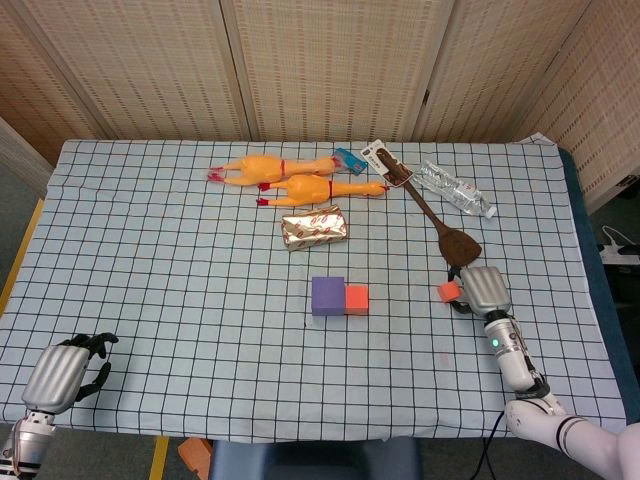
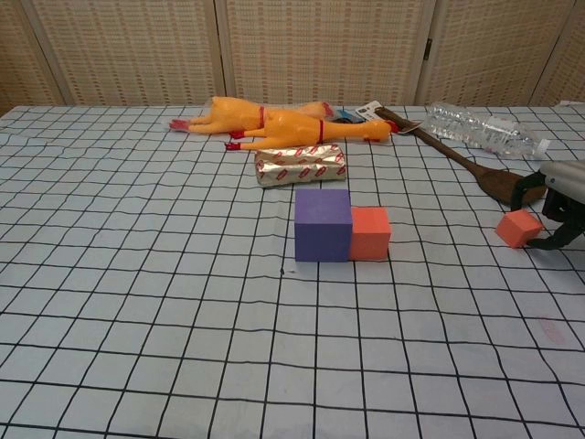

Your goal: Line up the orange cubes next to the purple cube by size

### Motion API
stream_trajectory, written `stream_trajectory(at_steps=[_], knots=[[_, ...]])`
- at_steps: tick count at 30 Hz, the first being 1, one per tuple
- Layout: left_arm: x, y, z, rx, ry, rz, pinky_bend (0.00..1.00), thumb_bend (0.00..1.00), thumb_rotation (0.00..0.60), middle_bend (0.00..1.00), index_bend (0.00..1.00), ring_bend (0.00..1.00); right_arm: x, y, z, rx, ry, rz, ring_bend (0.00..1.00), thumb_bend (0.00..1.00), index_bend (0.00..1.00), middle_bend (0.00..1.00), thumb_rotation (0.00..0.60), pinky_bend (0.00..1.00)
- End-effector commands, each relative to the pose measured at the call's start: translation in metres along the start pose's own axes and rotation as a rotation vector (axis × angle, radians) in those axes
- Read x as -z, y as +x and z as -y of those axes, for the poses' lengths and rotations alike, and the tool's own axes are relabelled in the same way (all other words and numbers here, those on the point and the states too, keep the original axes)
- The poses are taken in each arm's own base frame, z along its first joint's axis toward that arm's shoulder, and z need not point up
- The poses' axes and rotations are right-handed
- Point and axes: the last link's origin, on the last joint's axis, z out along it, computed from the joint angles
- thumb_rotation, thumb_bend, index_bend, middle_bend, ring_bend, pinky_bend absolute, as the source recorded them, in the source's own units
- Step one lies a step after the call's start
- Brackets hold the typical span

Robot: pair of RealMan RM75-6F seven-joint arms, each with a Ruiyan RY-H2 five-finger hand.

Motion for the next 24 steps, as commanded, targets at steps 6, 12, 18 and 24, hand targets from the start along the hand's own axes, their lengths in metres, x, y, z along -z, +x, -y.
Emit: stream_trajectory(at_steps=[6, 12, 18, 24], knots=[[0.000, 0.000, -0.001, -0.002, -0.002, 0.002, 0.55, 0.45, 0.600, 0.50, 0.36, 0.40, 0.001, 0.001, 0.002, -0.022, 0.012, -0.025, 0.96, 0.12, 0.54, 0.98, 0.600, 0.94], [0.000, -0.002, -0.001, -0.008, -0.004, 0.012, 0.55, 0.45, 0.600, 0.50, 0.36, 0.40, 0.008, 0.004, 0.016, -0.102, 0.060, -0.035, 0.96, 0.12, 0.55, 0.98, 0.600, 0.94], [0.000, -0.002, -0.002, -0.012, -0.008, 0.016, 0.55, 0.45, 0.600, 0.50, 0.36, 0.40, 0.012, 0.004, 0.041, -0.170, 0.113, -0.024, 0.96, 0.12, 0.55, 0.98, 0.600, 0.94], [0.000, -0.001, -0.002, -0.008, -0.009, 0.010, 0.55, 0.45, 0.600, 0.50, 0.36, 0.40, 0.011, 0.001, 0.061, -0.221, 0.135, -0.017, 0.97, 0.12, 0.55, 0.98, 0.600, 0.94]])
